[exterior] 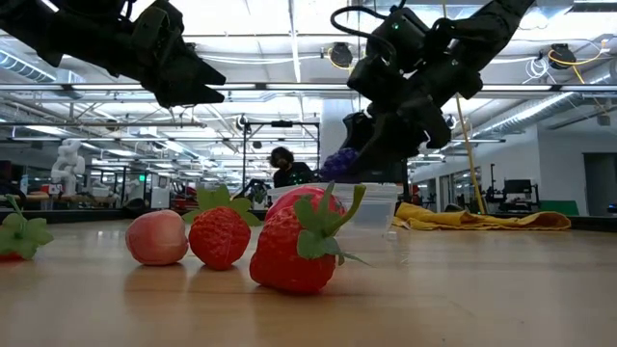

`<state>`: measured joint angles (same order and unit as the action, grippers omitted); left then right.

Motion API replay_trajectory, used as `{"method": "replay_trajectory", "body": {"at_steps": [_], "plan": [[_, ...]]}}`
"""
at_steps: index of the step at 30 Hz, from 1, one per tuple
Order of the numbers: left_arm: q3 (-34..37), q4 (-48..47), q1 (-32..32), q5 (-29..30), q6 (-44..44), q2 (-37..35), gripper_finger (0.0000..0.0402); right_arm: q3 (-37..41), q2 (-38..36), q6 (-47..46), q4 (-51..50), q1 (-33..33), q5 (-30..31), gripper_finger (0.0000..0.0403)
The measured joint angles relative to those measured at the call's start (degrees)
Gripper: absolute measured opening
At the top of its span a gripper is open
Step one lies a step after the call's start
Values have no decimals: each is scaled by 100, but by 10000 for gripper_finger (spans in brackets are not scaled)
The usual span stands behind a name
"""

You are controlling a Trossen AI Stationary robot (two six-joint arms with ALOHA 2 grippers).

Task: Pick and placing Produce into tupperware
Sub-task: Put the purple grape into the transparent container

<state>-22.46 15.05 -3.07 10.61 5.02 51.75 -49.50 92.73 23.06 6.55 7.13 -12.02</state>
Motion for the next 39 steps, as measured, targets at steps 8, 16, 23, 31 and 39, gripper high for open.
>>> {"method": "replay_trajectory", "body": {"at_steps": [8, 16, 23, 31, 39], "plan": [[0, 0, 2, 0, 4, 0, 308, 0, 0, 5, -179, -9, 1, 242], [0, 0, 0, 0, 0, 0, 308, 0, -2, -300, -149, -11, 1, 242], [0, 0, 0, 0, 9, 0, 308, 2, -2, -264, -354, -11, -1, 242], [0, 0, 1, 0, 3, -1, 308, 4, -2, -246, -566, -11, -1, 242], [0, 0, 0, 0, 0, 0, 308, 4, -2, -246, -510, -11, -1, 242]]}}
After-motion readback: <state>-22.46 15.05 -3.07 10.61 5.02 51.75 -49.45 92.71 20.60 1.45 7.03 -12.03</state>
